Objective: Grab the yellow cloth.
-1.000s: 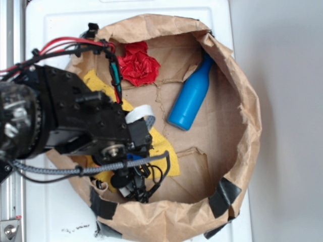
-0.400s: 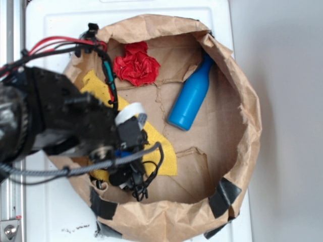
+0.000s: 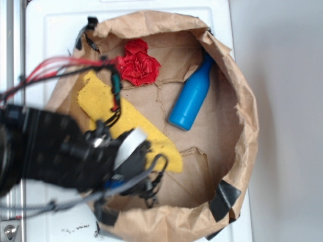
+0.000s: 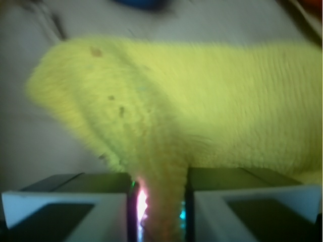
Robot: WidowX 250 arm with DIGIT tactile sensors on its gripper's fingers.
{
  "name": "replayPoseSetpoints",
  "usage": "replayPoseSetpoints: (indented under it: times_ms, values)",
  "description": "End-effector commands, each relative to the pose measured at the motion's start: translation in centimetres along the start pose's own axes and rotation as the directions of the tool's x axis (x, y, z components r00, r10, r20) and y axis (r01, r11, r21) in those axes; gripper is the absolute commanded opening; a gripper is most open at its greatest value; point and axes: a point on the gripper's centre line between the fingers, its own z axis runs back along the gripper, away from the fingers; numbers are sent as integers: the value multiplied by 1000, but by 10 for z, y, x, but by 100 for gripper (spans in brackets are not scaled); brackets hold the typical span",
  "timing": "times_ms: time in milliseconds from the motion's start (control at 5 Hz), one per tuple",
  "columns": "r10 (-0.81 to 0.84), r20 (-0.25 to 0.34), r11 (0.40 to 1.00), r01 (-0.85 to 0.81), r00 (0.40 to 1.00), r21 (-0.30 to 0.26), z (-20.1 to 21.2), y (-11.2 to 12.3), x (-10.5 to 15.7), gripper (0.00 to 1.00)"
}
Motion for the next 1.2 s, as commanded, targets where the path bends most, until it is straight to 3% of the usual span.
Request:
replayPoseSetpoints:
  times_ms: [0, 200, 400, 600, 800, 1000]
  values:
    - [108, 5, 990, -107, 994, -88, 109, -23, 74, 0]
    - [106, 10, 984, -103, 994, -142, 136, -28, 77, 0]
    - [99, -2, 982, -98, 995, -161, 157, -31, 78, 0]
    - [17, 16, 976, -13, 1000, -216, 180, -30, 58, 0]
    - [-20, 55, 973, 32, 998, -229, 192, -29, 48, 0]
    - [-101, 100, 985, 114, 990, -131, 186, -34, 41, 1]
